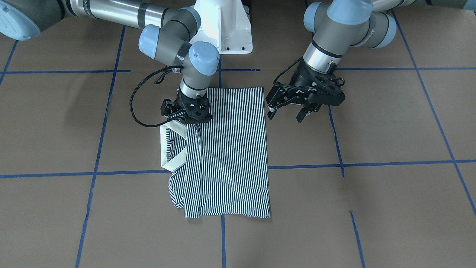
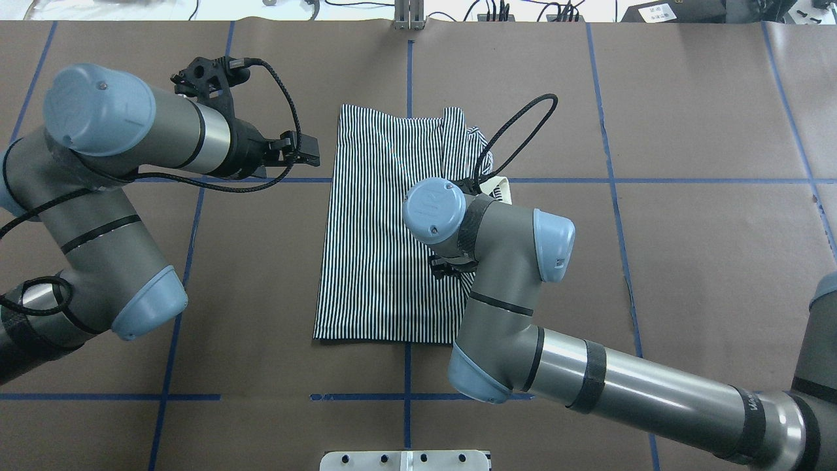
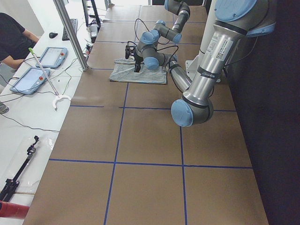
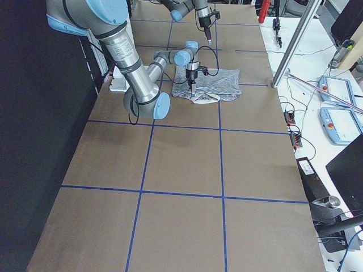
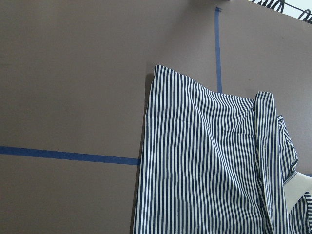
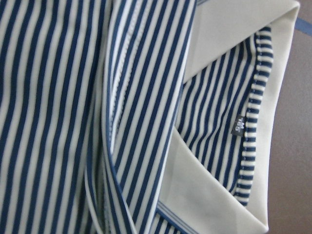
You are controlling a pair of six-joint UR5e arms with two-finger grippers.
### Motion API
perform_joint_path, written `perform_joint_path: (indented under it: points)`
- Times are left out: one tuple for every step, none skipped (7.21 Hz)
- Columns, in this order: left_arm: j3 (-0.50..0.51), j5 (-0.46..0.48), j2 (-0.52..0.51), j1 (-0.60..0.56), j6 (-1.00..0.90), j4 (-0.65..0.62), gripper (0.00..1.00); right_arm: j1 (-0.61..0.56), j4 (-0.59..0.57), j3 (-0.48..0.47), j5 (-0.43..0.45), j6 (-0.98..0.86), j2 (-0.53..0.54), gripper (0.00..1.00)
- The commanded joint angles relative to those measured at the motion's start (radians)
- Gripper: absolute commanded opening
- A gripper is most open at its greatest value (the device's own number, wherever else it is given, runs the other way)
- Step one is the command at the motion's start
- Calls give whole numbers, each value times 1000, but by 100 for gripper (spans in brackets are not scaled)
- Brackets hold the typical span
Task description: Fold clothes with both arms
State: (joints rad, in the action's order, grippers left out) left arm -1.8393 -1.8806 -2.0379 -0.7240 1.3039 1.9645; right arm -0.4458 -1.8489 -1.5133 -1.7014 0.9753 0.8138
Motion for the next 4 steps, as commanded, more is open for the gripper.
perform_joint_path:
  points:
    - [0,0,-1,0,0,0,100,-7,-13,-1,0,-1,2,100]
    - [0,0,-1,0,0,2,100,-13,-13,-5,0,-1,13,100]
    - [2,0,-1,0,0,2,100,-20,-15,-10,-1,-1,15,100]
    - [3,0,-1,0,0,4,100,-28,-35,-14,-1,-1,13,100]
